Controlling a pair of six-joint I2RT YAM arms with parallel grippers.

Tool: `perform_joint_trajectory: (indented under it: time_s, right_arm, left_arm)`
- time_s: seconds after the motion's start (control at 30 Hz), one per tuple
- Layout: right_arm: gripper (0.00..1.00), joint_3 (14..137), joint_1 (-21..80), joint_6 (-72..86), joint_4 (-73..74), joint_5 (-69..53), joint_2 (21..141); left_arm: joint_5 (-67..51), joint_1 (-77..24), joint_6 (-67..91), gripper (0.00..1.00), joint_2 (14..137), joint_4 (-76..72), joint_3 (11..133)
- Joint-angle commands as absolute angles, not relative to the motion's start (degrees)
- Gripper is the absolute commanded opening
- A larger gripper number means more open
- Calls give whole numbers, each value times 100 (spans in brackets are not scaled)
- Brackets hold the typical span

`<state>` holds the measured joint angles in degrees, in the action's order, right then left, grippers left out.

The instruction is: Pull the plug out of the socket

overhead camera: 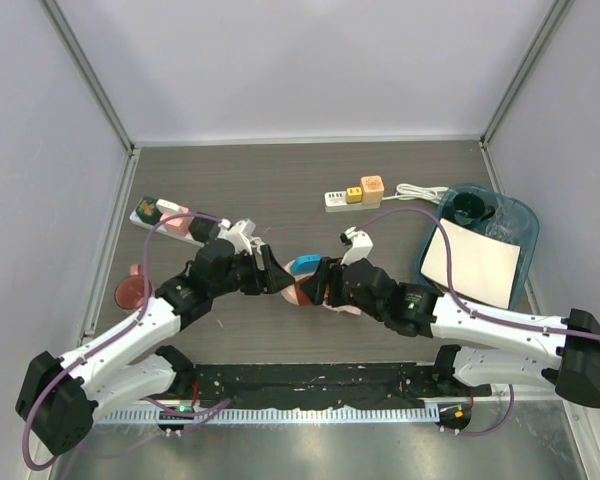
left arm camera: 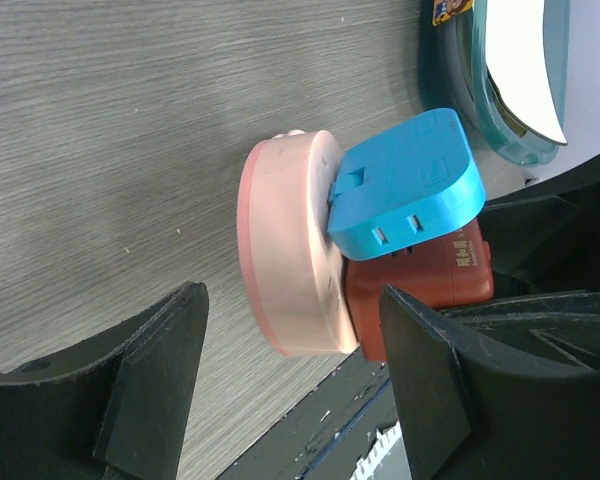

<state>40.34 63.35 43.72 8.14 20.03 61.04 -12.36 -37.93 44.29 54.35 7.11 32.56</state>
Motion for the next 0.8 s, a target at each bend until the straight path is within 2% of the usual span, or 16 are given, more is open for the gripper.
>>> perform_joint_trajectory:
  time_s: [0.0,0.17,0.3,0.47,0.5,0.57,0.7,0.77]
  right_arm:
    - [8,4034,6337,4517,-211,1855,5906]
    - [8,3806,6337,4579,-413,1828,5810]
    - [8,3806,6337,4570,-439,1775,5836]
    - [8,3753,6337,4588,-527,1732,5880]
    - [8,3753,6337,4597,-527,1714,5923]
    - [9,3805,6346,4570,-492,1705,5976]
    - [10,3911,6337,4553,-510,1688,6091]
    - [9,3964,6337,4527,-501,1635,6152]
  left_arm:
    - [-1477,-3814,4377,73,5502,422,3217]
    - [-1512,-3806,4403,69,5590,396,3226]
    - [-1573,-3814,4473,54,5607,290,3261]
    - [-1644,-3814,4570,42,5599,202,3156]
    - [-1652,-3814,4588,35,5607,150,3120]
    - [-1687,-3814,4658,31,5634,88,3120]
    - [-1837,-3814,4798,11,5713,26,3190]
    - [-1924,-3814,4895,7,5765,-156,3190]
